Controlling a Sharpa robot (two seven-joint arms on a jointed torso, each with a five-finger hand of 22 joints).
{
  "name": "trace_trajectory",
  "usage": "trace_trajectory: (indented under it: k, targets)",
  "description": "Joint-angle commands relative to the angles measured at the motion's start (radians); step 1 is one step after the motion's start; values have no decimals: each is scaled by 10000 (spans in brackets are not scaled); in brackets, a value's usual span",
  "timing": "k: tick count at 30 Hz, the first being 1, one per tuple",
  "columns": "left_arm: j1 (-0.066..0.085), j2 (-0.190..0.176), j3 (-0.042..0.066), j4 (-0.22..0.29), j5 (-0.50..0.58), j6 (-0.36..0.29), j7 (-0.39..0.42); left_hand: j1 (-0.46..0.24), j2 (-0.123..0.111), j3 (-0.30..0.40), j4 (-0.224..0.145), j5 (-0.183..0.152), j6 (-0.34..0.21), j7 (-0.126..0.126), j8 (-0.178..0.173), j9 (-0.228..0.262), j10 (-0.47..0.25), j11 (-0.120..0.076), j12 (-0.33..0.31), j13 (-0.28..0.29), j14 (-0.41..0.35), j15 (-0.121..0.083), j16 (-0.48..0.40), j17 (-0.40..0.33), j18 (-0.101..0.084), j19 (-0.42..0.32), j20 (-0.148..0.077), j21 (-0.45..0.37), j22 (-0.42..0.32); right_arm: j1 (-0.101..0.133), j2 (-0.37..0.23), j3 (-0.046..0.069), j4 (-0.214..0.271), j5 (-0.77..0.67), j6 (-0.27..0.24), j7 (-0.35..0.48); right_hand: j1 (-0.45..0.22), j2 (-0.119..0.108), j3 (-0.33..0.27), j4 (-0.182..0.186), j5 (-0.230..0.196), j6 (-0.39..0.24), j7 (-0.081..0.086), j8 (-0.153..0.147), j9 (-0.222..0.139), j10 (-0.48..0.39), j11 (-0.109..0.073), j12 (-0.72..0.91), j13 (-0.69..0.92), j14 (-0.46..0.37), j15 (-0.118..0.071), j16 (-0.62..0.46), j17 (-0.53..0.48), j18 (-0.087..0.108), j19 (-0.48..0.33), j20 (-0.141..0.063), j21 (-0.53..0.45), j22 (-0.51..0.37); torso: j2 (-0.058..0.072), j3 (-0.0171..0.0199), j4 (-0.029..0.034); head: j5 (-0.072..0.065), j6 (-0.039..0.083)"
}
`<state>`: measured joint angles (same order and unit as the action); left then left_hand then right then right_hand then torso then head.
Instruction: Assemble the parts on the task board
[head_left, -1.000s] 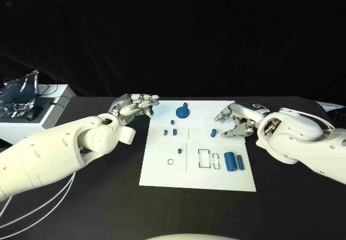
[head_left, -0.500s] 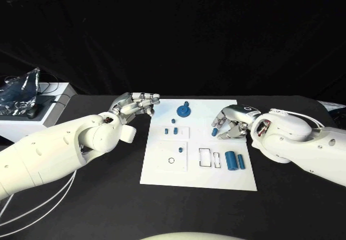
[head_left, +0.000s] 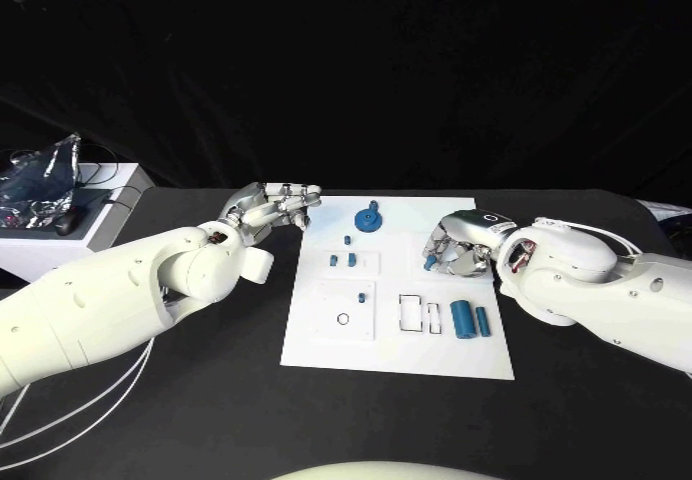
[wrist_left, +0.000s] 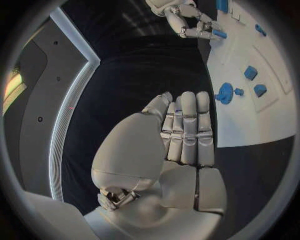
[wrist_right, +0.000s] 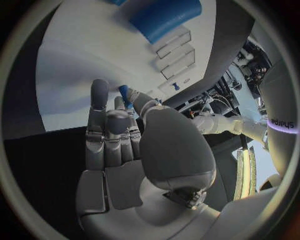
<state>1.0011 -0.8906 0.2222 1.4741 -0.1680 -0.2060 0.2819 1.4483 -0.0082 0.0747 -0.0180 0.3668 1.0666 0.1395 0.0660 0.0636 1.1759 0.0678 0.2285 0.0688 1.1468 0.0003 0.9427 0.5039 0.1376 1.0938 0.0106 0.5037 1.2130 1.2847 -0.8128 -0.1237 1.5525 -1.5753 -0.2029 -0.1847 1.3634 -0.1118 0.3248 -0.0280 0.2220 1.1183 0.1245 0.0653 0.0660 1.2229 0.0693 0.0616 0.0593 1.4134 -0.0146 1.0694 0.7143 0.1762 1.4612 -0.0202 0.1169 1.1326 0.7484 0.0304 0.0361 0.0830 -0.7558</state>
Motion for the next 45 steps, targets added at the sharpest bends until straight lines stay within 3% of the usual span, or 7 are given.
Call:
trace_trajectory:
  k: [1,10,17,23,33,40,45]
  targets:
    - [3,16,9,18,23,159,65,-4,91,-24,24,3,-4,-27,7,13,-45,14,-8,-6,59,13,-66,24,-50,80,-16,-90,36,-13,29,0,22,-104,105,31,-123,-30,78,-17,-29,95,3,-31,2,97,-5,-27,1,-1,-76,58,29,-90,326,-121,28,31,3,5,-1,2,-12]
    - [3,14,9,16,20,199,2,31,101,-5,1,5,11,-29,14,16,-47,11,-8,-6,54,11,-70,27,-50,84,-19,-97,48,-22,58,0,69,-91,-5,9,-135,-32,124,-60,-81,109,13,-33,1,88,0,-29,0,-2,-77,64,48,-104,327,-132,18,65,-3,0,5,51,-61]
    - [3,12,9,17,17,240,-37,31,101,-5,1,5,11,-29,14,16,-47,11,-8,-6,54,11,-70,27,-50,84,-19,-97,48,-23,77,0,77,-89,-9,-15,-244,-158,57,-55,-93,86,40,-36,-2,18,32,-29,1,-4,-57,57,43,-106,327,-124,6,87,-2,-1,0,52,-81]
    - [3,12,9,17,14,251,-48,50,98,5,-30,3,23,-27,9,13,-42,10,-5,-6,54,8,-74,32,-49,86,-23,-102,73,-23,104,0,88,-89,-52,-8,-442,-325,-255,137,-27,-12,3,-35,-3,-91,51,-25,5,6,-34,96,94,-95,359,-94,-43,61,-2,-3,0,50,-91]
    - [3,3,9,21,12,255,-50,50,98,5,-30,3,23,-27,9,13,-42,10,-5,-6,54,8,-74,32,-49,86,-23,-102,73,-24,128,0,83,-89,-74,-22,-340,-346,-814,330,71,-61,-32,-34,0,-156,62,-23,8,-8,-27,91,92,-89,388,-76,-121,-12,-4,-4,4,60,-103]
    - [3,-1,9,22,9,261,-53,58,105,17,-55,0,27,-29,8,13,-38,8,-2,-6,60,5,-72,38,-48,87,-25,-105,97,-24,150,0,77,-94,-234,14,-214,-201,-914,389,111,35,-62,-27,5,24,7,-23,8,1,-64,89,99,-101,398,-96,-123,-34,-2,0,4,61,-110]
    - [3,-1,9,21,5,272,-60,69,111,28,-74,6,37,-29,10,14,-37,5,-1,-6,59,3,-75,40,-47,91,-27,-105,113,-27,173,0,76,11,-616,14,-142,178,-600,456,-27,492,-186,17,33,739,-225,-17,25,55,-218,196,245,-183,404,-194,-77,19,6,3,3,55,-117]
